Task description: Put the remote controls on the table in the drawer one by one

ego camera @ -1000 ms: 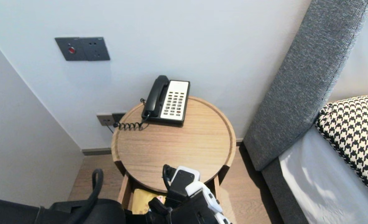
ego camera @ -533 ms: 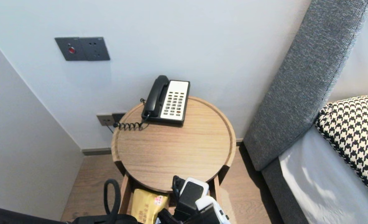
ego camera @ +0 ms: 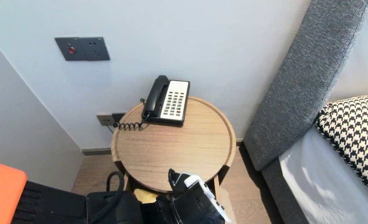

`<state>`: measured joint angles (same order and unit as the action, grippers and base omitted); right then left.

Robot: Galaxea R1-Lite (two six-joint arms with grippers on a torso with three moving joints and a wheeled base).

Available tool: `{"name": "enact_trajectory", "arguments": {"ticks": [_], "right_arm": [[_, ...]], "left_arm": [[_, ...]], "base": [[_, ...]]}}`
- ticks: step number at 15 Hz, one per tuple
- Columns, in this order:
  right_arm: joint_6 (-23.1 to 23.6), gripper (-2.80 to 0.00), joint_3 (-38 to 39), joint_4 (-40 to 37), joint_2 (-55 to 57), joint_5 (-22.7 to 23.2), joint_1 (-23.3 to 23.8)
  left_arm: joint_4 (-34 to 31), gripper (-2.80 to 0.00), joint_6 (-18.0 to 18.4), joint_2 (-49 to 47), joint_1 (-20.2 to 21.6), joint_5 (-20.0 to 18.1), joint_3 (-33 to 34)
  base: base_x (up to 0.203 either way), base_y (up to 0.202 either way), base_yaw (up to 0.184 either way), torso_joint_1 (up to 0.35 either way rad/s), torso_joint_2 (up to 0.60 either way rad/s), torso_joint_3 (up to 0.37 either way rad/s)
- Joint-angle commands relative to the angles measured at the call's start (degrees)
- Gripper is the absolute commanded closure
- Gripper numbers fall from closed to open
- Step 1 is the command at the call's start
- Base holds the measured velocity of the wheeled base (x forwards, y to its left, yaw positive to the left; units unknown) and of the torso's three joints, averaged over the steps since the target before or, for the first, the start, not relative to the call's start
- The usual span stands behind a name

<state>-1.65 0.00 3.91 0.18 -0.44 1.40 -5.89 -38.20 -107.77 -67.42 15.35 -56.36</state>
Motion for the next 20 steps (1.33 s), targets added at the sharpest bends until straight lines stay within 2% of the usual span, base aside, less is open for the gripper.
{"name": "enact_trajectory", "arguments": {"ticks": [1,4,13,20], "right_arm": [[-0.02,0.00,1.49,0.04,0.08,0.00,0.00],[-0.02,0.00,1.49,0.04,0.08,0.00,0.00],[-0.02,0.00,1.49,0.04,0.08,0.00,0.00],[-0.02,0.00,1.49,0.04,0.08,0.00,0.00]], "left_arm": [[0.26,0.00,0.07,-0.56,1.76,-1.23,0.01],[2.29,0.00,0.52,-1.57,2.55,-3.29,1.25],[7.03,0.00,1.54,-5.17,2.20,-2.95,1.60],[12.50,0.00,2.87,-7.37,1.24,-2.78,4.72]], "base": [[0.000,0.000,0.000,0.000,0.00,0.000],[0.000,0.000,0.000,0.000,0.00,0.000],[0.000,0.000,0.000,0.000,0.00,0.000],[0.000,0.000,0.000,0.000,0.00,0.000]]}}
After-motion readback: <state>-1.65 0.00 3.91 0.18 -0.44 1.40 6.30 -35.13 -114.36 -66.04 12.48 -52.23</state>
